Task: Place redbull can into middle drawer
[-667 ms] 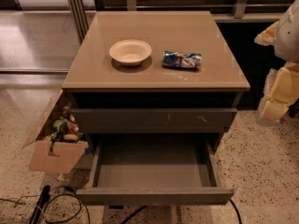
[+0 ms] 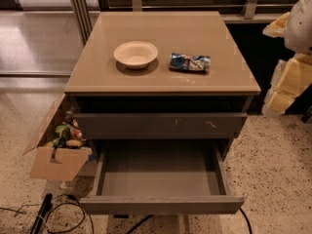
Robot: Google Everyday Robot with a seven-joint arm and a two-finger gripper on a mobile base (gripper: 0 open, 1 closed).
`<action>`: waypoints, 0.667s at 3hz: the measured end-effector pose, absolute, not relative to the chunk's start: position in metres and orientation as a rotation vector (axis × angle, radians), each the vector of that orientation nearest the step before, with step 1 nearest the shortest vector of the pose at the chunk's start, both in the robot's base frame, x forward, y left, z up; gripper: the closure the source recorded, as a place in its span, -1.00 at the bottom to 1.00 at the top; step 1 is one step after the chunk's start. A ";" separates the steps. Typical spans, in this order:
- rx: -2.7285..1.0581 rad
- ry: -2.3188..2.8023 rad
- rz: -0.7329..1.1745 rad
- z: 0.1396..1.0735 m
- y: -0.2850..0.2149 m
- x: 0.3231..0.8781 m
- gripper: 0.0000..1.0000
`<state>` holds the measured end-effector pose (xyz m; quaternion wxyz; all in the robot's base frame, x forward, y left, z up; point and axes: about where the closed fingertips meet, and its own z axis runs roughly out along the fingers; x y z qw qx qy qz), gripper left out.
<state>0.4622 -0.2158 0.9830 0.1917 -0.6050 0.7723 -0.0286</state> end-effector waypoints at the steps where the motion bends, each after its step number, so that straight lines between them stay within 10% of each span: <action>1: -1.628 2.074 -0.032 0.990 -0.219 0.504 -1.00; 2: -1.483 2.023 0.075 0.985 -0.222 0.542 -1.00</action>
Offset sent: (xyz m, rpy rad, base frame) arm 0.1286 -0.0158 -0.0010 0.4644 -0.1789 -0.1002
